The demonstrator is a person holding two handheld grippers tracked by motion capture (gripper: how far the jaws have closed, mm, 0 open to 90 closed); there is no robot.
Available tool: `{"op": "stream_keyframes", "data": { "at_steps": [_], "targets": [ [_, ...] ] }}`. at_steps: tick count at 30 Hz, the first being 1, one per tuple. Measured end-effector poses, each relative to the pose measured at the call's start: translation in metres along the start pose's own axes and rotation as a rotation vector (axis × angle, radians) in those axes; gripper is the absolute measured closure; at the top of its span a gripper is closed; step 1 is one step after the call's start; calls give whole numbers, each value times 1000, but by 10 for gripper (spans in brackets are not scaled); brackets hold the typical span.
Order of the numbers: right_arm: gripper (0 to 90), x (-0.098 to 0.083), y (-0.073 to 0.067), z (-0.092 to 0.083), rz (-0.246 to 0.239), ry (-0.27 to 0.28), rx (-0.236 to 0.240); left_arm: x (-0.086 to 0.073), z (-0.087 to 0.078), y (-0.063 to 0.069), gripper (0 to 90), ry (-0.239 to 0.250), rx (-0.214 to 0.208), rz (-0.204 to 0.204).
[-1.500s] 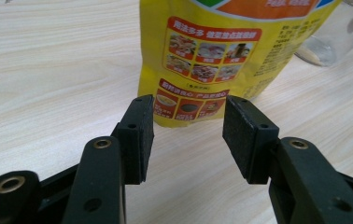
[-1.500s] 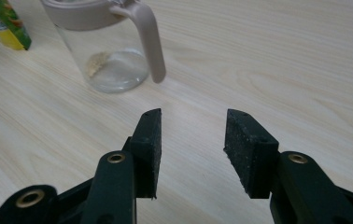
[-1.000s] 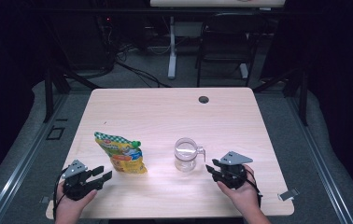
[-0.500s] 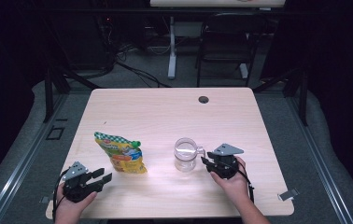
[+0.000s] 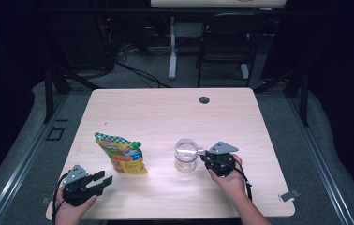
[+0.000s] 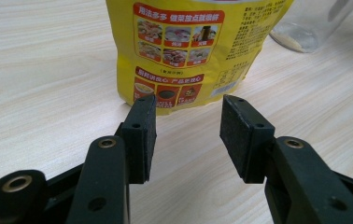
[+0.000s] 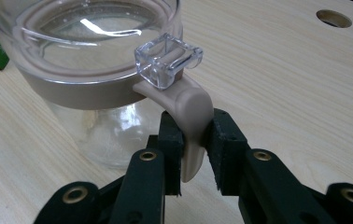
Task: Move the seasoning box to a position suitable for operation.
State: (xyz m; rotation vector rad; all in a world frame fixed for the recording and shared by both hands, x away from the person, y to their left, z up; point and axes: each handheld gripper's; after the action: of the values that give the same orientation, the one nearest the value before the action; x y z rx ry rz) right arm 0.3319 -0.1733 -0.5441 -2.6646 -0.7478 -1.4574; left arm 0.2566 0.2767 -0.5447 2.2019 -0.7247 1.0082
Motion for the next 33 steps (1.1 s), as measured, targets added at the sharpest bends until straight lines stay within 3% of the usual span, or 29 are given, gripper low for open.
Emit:
{"op": "stream_keyframes", "data": {
  "at_steps": [9, 33],
  "targets": [
    [751, -3, -3, -9, -21, -11, 18, 3, 8, 14, 602, -12, -53, 20],
    [744, -20, -10, -40, -55, -28, 76, 13, 37, 40, 613, -73, -132, 96]
  ]
}}
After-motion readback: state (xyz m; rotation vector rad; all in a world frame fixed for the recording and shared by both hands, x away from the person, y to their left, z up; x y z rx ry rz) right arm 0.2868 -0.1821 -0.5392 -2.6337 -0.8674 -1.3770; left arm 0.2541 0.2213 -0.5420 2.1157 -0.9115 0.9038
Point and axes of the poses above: each handheld gripper's, and its own axes: z roughly forward along the jaws, x roughly out of its top, y roughly to its right, and after that the axes turned 14 degrees about -x, right-handed
